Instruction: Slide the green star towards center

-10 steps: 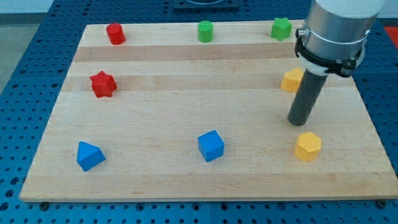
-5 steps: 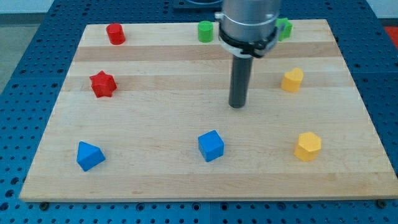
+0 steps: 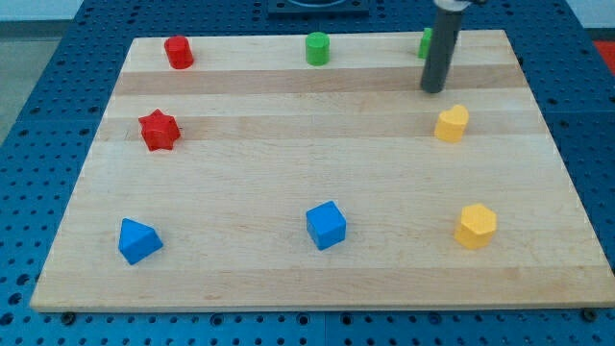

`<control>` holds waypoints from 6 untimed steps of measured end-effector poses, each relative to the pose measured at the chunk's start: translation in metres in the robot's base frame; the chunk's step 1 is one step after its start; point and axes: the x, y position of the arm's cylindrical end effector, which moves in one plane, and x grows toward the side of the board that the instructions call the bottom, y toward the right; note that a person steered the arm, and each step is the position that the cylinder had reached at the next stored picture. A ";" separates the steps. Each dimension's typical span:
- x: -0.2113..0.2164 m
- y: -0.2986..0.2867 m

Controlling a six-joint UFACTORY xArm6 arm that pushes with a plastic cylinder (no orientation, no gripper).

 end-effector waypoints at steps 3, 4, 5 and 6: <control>-0.077 0.053; -0.087 0.041; -0.087 0.014; -0.085 -0.018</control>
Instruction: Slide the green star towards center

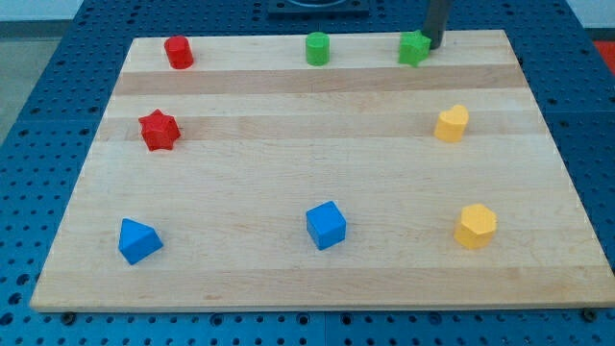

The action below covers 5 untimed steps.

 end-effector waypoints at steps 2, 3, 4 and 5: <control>0.026 -0.052; 0.049 -0.079; 0.076 -0.108; 0.093 -0.130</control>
